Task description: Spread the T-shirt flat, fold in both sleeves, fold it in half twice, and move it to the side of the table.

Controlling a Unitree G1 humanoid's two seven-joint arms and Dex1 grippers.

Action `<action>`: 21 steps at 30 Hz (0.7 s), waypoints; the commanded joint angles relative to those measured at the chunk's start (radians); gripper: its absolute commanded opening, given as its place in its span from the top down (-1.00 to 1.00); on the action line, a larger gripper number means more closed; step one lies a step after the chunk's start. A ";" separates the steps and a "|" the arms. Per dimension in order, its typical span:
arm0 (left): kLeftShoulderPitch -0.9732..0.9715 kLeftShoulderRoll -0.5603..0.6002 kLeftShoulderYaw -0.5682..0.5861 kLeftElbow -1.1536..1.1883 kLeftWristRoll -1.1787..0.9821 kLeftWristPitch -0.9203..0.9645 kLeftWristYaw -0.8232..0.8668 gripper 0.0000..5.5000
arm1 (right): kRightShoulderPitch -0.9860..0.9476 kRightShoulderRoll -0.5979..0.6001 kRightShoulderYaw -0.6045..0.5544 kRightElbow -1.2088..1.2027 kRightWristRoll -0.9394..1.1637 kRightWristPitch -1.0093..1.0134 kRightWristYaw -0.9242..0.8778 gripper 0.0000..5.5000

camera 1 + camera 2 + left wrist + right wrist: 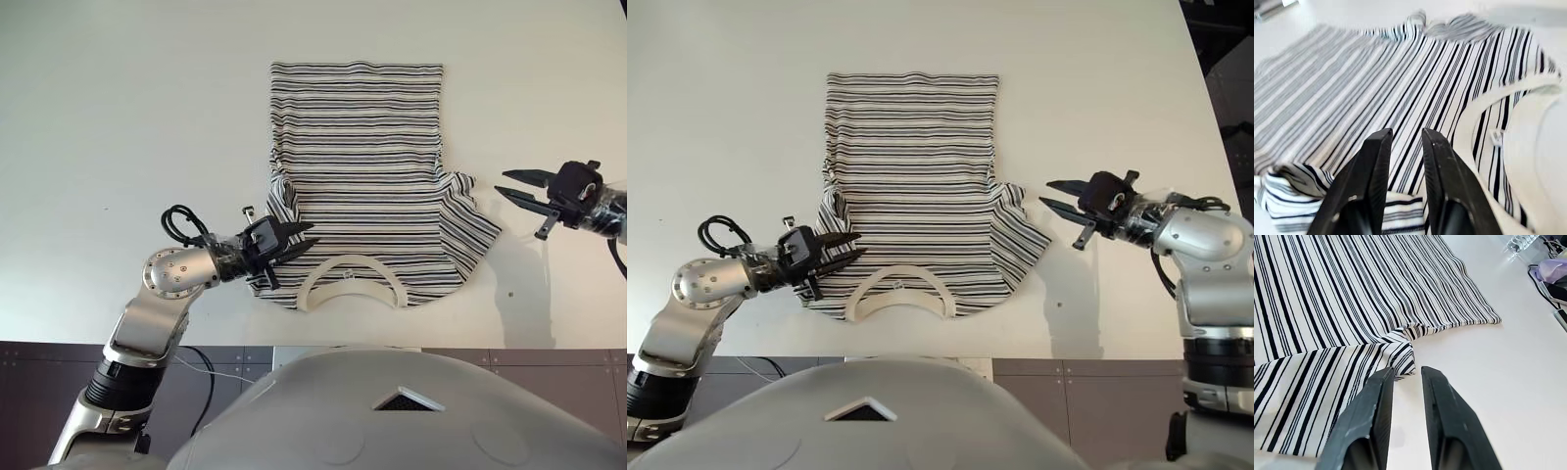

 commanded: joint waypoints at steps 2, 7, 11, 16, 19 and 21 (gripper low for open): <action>-0.064 -0.032 0.150 0.044 -0.097 0.056 0.073 0.61 | 0.124 0.066 -0.075 -0.056 0.050 0.077 -0.080 0.63; -0.045 -0.010 0.157 0.248 0.166 -0.163 0.201 0.61 | 0.288 0.165 -0.164 -0.112 0.198 0.264 -0.152 0.63; -0.057 -0.066 0.125 0.330 0.249 -0.229 0.271 0.61 | 0.300 0.187 -0.182 -0.131 0.284 0.385 -0.155 0.63; -0.179 -0.128 0.071 0.458 0.277 -0.238 0.285 0.61 | 0.321 0.189 -0.156 -0.127 0.286 0.437 -0.147 0.63; -0.216 -0.152 -0.001 0.499 0.305 -0.221 0.257 0.61 | 0.317 0.183 -0.154 -0.112 0.293 0.467 -0.138 0.63; -0.219 -0.162 -0.046 0.507 0.329 -0.191 0.241 0.61 | 0.313 0.182 -0.152 -0.115 0.301 0.492 -0.140 0.63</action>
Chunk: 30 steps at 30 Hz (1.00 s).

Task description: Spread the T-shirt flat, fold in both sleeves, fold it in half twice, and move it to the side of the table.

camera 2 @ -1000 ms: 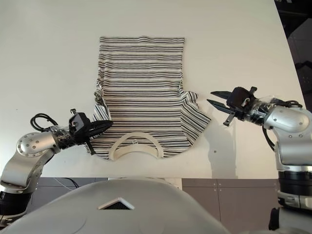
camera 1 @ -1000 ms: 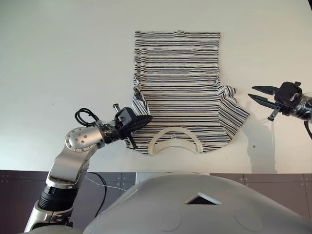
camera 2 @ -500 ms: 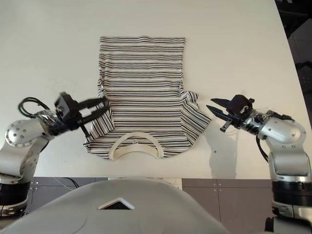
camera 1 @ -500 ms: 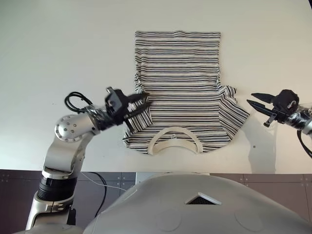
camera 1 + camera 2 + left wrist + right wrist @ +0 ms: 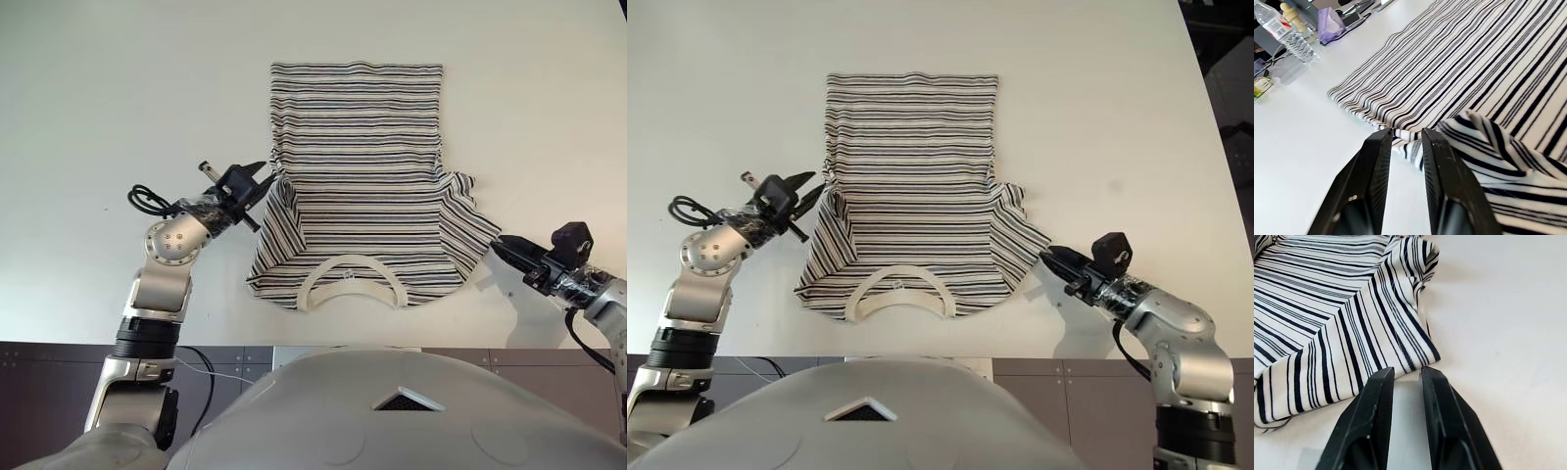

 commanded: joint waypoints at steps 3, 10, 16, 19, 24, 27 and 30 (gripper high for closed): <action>-0.047 -0.036 -0.088 0.102 0.078 0.057 0.010 0.61 | -0.011 0.010 -0.001 -0.017 0.032 0.096 -0.020 0.63; -0.035 -0.090 -0.017 0.006 -0.005 0.049 0.056 0.61 | -0.062 0.075 -0.052 -0.056 0.176 0.320 -0.142 0.63; 0.012 -0.084 0.010 -0.118 -0.019 0.093 0.059 0.61 | -0.088 0.128 -0.088 -0.055 0.222 0.397 -0.240 0.63; 0.015 -0.081 0.036 -0.158 -0.029 0.120 0.065 0.59 | -0.089 0.135 -0.095 -0.053 0.231 0.398 -0.247 0.71; 0.015 -0.083 0.051 -0.179 -0.027 0.142 0.071 0.59 | -0.072 0.135 -0.067 -0.076 0.200 0.348 -0.234 0.95; 0.022 -0.085 0.052 -0.187 -0.023 0.144 0.079 0.59 | -0.082 0.135 -0.061 -0.087 0.167 0.292 -0.237 0.95; 0.030 -0.086 0.071 -0.202 -0.027 0.147 0.094 0.59 | -0.102 0.114 -0.077 -0.109 0.158 0.233 -0.204 0.95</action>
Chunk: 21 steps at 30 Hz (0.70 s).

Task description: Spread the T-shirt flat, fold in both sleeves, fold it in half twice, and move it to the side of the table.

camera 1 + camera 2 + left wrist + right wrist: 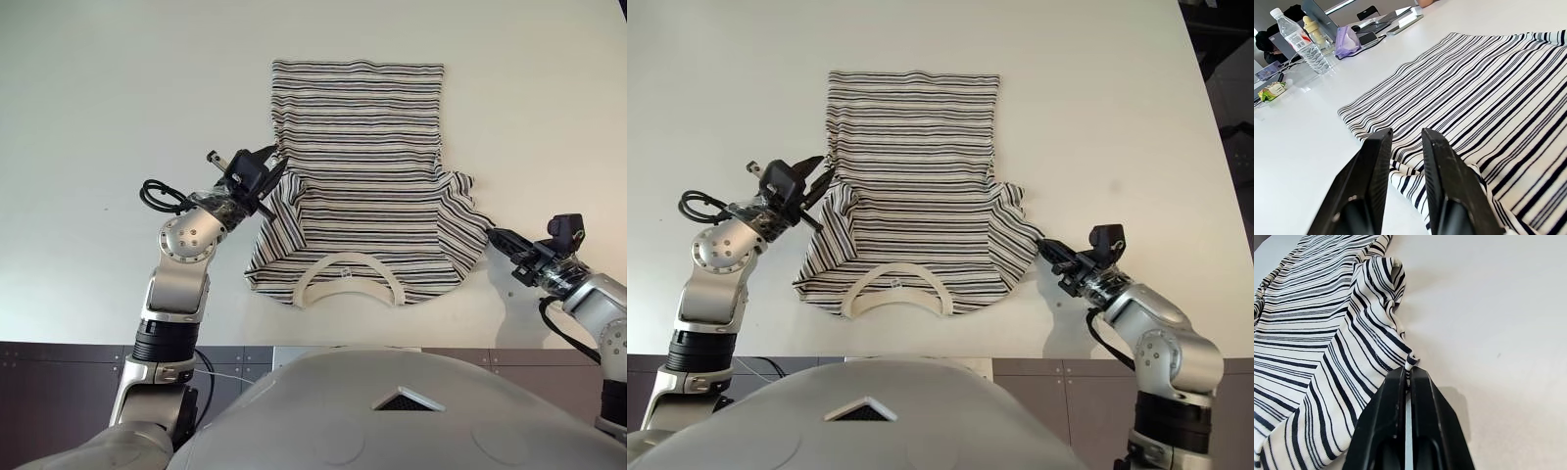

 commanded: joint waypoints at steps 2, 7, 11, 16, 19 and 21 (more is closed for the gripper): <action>0.009 0.005 0.032 -0.037 -0.007 0.023 0.018 0.59 | -0.041 -0.036 -0.026 -0.051 -0.008 -0.072 0.055 0.95; 0.001 0.004 0.031 -0.058 0.005 0.038 0.023 0.59 | -0.005 -0.073 0.054 -0.202 -0.058 -0.126 0.108 0.95; 0.008 0.004 0.014 -0.069 0.014 0.043 0.023 0.59 | 0.003 -0.097 0.187 -0.313 -0.151 -0.169 0.119 0.95; -0.009 0.006 -0.010 -0.067 0.019 0.051 0.013 0.59 | -0.030 -0.089 0.298 -0.331 -0.229 -0.178 0.099 0.95; -0.024 0.010 -0.027 -0.065 0.024 0.054 0.005 0.59 | -0.039 -0.090 0.364 -0.320 -0.285 -0.196 0.090 0.95; -0.028 0.012 -0.038 -0.066 0.031 0.052 -0.001 0.59 | -0.033 -0.092 0.399 -0.318 -0.312 -0.200 0.085 0.95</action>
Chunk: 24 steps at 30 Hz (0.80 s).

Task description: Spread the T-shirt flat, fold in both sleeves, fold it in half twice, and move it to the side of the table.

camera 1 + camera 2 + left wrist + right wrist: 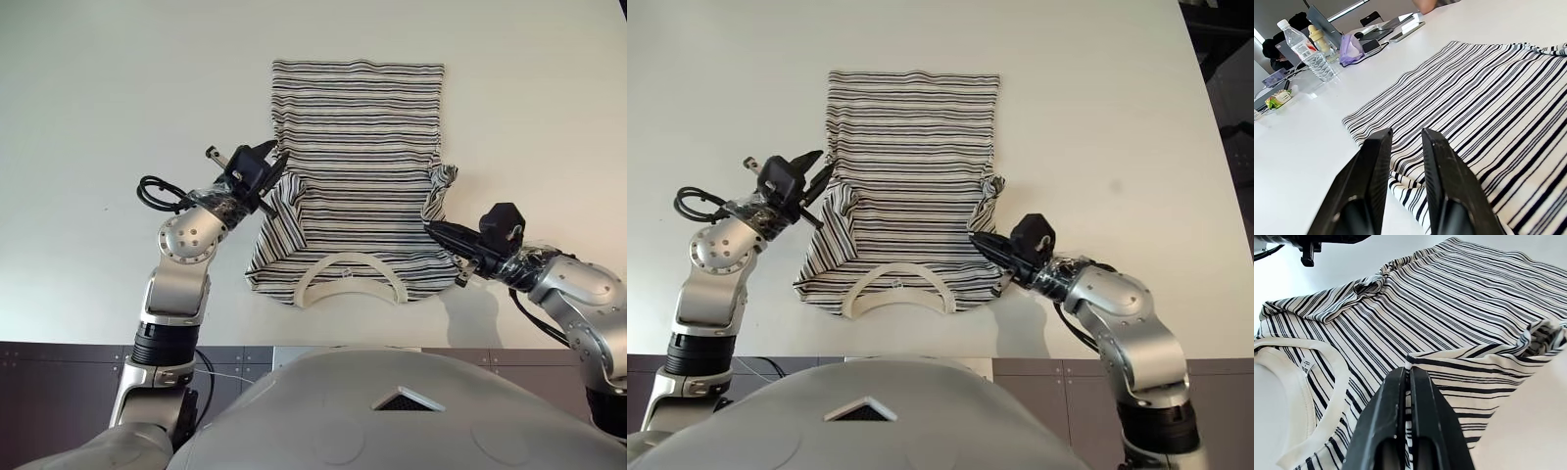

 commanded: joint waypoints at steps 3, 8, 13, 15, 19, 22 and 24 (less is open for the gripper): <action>-0.022 0.016 -0.023 -0.002 0.018 0.007 -0.020 0.59 | 0.008 -0.024 0.095 0.020 -0.101 -0.021 -0.011 0.95; -0.028 0.022 -0.037 0.006 0.033 0.003 -0.025 0.59 | -0.012 -0.016 0.126 0.061 -0.154 -0.022 -0.030 0.95; 0.027 0.061 -0.021 -0.008 0.050 -0.020 -0.033 0.59 | -0.023 0.005 0.009 -0.031 0.077 0.045 0.039 0.67; 0.094 0.124 0.013 -0.018 0.049 -0.066 -0.062 0.59 | -0.033 -0.014 -0.133 -0.065 0.300 0.116 0.083 0.67; 0.299 0.290 0.086 -0.022 0.029 -0.277 -0.183 0.59 | -0.093 -0.076 -0.294 0.110 0.326 0.115 0.085 0.67; 0.376 0.363 0.063 0.011 0.067 -0.431 -0.237 0.59 | -0.012 -0.088 -0.202 0.099 0.202 0.038 0.103 0.67; 0.394 0.379 0.042 0.043 0.103 -0.502 -0.241 0.59 | 0.051 -0.104 -0.137 0.100 0.118 -0.033 0.132 0.67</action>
